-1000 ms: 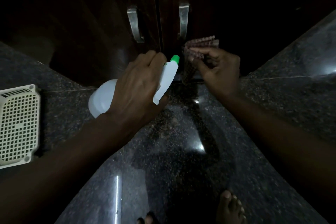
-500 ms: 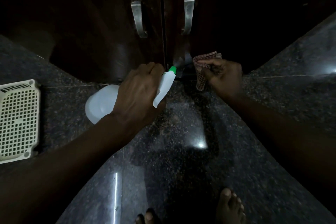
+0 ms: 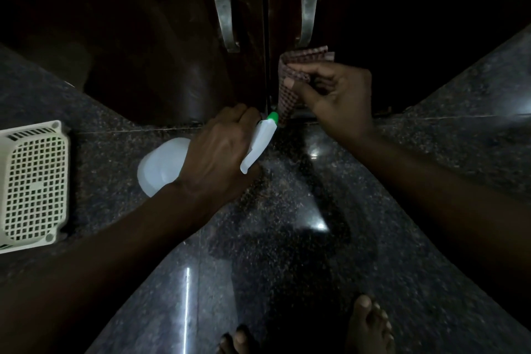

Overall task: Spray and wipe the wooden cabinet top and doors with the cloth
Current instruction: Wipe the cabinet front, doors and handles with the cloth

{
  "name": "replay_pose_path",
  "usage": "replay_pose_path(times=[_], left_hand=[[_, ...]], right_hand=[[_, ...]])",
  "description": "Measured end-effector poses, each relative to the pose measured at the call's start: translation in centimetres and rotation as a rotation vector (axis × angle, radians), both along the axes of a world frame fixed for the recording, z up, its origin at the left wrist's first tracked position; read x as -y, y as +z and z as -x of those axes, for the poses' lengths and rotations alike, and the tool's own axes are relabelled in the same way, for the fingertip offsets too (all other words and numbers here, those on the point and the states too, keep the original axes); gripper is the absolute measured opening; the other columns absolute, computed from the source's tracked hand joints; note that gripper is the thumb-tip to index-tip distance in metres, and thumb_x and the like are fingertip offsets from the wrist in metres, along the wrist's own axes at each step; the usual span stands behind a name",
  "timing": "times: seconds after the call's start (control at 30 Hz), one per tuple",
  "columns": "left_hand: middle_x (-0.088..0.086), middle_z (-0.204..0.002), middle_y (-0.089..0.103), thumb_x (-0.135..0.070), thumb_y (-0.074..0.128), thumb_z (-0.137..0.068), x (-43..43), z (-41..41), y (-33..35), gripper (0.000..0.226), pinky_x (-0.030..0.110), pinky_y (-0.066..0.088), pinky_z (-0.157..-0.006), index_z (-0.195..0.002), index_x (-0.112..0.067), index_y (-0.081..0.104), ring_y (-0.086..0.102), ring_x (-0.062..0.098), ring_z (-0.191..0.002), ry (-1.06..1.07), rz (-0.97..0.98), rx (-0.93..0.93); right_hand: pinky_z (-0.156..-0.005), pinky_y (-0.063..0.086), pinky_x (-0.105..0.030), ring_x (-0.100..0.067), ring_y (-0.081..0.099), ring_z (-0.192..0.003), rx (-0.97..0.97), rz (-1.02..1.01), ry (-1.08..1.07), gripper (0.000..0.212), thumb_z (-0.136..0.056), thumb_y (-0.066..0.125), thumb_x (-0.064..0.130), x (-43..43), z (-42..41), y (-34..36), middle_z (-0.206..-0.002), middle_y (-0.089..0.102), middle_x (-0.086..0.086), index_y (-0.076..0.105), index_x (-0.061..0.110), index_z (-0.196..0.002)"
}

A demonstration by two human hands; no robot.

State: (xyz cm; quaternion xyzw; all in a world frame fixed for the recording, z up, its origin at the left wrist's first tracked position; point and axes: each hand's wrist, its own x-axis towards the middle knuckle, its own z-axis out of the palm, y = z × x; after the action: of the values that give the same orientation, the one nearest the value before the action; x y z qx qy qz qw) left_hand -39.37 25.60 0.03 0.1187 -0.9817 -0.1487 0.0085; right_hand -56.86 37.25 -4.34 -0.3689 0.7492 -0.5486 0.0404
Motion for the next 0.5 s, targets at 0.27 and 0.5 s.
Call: replay_pose_path(times=[0.27, 0.5], left_hand=[[0.009, -0.092, 0.053, -0.013, 0.059, -0.061, 0.3, -0.7, -0.3, 0.036, 0.026, 0.019, -0.063, -0.095, -0.005, 0.052, 0.048, 0.025, -0.077, -0.006, -0.023, -0.02], [0.008, -0.09, 0.052, -0.02, 0.047, -0.064, 1.1, -1.0, -0.3, 0.034, 0.025, 0.018, -0.063, -0.094, -0.005, 0.052, 0.045, 0.022, -0.075, 0.011, -0.031, -0.055]], right_hand=[[-0.095, 0.056, -0.027, -0.012, 0.071, -0.104, -0.045, -0.365, 0.118, 0.024, -0.09, 0.072, 0.012, -0.8, 0.2, -7.1, -0.112, 0.076, -0.005, 0.078, 0.011, -0.113], [-0.093, 0.059, -0.03, -0.006, 0.072, -0.103, 0.036, -0.199, 0.03, 0.023, -0.089, 0.074, 0.016, 0.3, -0.9, -5.0, -0.11, 0.077, 0.001, 0.078, 0.01, -0.111]])
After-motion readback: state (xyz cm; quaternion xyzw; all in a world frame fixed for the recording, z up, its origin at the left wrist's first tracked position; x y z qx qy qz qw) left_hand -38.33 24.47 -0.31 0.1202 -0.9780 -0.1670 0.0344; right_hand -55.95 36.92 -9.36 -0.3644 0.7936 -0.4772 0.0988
